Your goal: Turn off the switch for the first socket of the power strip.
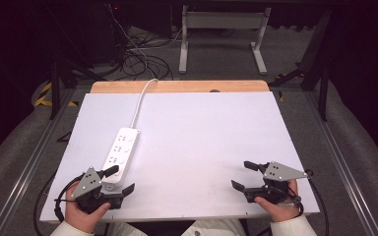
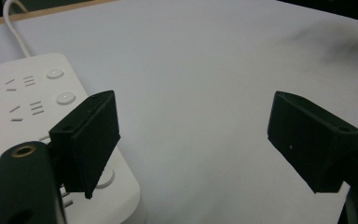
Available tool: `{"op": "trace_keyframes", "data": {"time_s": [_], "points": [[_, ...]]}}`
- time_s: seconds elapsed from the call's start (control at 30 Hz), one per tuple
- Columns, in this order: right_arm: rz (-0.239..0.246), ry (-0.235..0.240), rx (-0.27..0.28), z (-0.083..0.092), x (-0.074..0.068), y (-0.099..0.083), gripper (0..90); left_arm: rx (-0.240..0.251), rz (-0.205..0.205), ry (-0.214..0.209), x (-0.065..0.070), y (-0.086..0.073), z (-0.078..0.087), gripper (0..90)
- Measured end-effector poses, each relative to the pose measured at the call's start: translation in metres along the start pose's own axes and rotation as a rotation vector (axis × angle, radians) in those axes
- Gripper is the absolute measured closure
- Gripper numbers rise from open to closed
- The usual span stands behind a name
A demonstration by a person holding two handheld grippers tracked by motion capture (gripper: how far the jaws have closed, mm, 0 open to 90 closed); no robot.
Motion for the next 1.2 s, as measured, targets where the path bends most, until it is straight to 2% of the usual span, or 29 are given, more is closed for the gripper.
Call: {"op": "trace_keyframes", "data": {"time_s": [0.37,0.43,0.7,0.83,0.87,0.93,0.97,1.07,1.2], "points": [[0.012,0.006,-0.007,0.000,-0.001,-0.001,24.3,-0.018,-0.050,0.044,0.000,0.003,0.003,18.8],[0.014,0.004,-0.005,-0.001,-0.001,-0.001,24.6,-0.029,-0.050,0.039,0.001,0.004,0.003,21.9],[0.016,0.008,-0.011,-0.002,-0.002,-0.001,24.3,-0.024,-0.025,0.020,0.002,0.007,0.005,22.7],[0.016,0.006,-0.009,-0.002,-0.002,-0.001,24.3,-0.039,-0.028,0.014,0.001,0.010,0.003,25.2],[0.015,0.007,-0.010,-0.002,-0.002,-0.001,24.3,-0.058,-0.048,0.030,0.001,0.012,0.003,26.4],[0.014,0.006,-0.011,-0.002,-0.002,-0.001,24.3,-0.065,-0.047,0.032,0.002,0.013,0.002,26.5],[0.013,0.007,-0.012,-0.002,-0.002,-0.001,24.3,-0.076,-0.057,0.033,0.001,0.016,0.003,28.4],[0.015,0.008,-0.017,-0.003,-0.002,-0.001,24.3,-0.089,-0.049,0.030,0.000,0.019,0.003,34.2],[0.016,0.010,-0.022,-0.005,-0.003,-0.001,24.3,-0.090,-0.031,0.001,-0.001,0.027,0.004,39.5]]}}
Point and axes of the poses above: each handheld gripper's, and its own axes: z roughly backward along the jaws, y roughly out of its top, x roughly to its right, the point moved 4 cm from there along -z, roughly forward along the jaws, and after that the axes turned 5 degrees about -x, right-handed, at the moved point
